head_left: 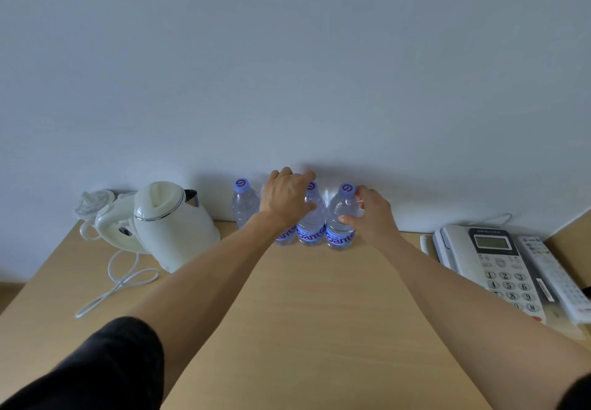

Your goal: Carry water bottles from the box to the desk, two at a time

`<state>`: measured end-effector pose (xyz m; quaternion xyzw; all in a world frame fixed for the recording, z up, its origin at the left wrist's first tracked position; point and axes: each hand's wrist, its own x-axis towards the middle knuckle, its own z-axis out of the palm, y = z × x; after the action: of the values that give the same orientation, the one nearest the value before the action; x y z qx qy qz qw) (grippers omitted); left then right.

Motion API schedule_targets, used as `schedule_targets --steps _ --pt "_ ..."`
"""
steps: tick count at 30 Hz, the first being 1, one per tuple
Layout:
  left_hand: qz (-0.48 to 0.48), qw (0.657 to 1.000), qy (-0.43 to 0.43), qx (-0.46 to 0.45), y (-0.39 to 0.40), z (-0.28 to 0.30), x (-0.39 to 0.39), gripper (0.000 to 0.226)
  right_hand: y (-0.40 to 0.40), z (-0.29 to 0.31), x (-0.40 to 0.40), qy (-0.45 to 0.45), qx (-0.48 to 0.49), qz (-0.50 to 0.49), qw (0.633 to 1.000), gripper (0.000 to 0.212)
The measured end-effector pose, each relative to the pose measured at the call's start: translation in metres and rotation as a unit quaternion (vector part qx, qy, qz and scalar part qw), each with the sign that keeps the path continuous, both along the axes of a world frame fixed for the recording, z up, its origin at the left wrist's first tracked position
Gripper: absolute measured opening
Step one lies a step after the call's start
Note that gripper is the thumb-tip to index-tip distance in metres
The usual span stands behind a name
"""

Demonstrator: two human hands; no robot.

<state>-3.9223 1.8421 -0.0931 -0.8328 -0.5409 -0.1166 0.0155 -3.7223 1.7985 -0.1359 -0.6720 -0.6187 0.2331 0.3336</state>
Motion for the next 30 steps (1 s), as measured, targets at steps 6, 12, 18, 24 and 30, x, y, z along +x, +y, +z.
schedule_targets --steps 6,12,18,24,30 --pt "0.022 0.998 -0.059 0.005 0.006 0.006 -0.007 0.043 -0.001 -0.007 0.001 0.008 0.030 -0.016 0.999 0.052" --pt "0.033 0.998 -0.062 -0.006 0.006 0.008 -0.006 0.041 -0.001 -0.004 0.000 0.025 0.040 -0.030 0.998 0.052" --pt "0.045 0.996 -0.071 -0.019 0.005 0.010 -0.004 0.035 0.003 0.005 -0.005 0.001 0.017 -0.060 0.998 0.044" --pt "0.045 0.997 -0.065 -0.024 0.006 0.013 -0.004 0.033 0.000 0.010 0.000 0.018 0.011 -0.034 0.999 0.048" --pt "0.042 0.997 -0.046 -0.034 0.007 0.017 -0.003 0.033 0.000 0.013 0.000 0.018 -0.002 -0.031 0.999 0.047"
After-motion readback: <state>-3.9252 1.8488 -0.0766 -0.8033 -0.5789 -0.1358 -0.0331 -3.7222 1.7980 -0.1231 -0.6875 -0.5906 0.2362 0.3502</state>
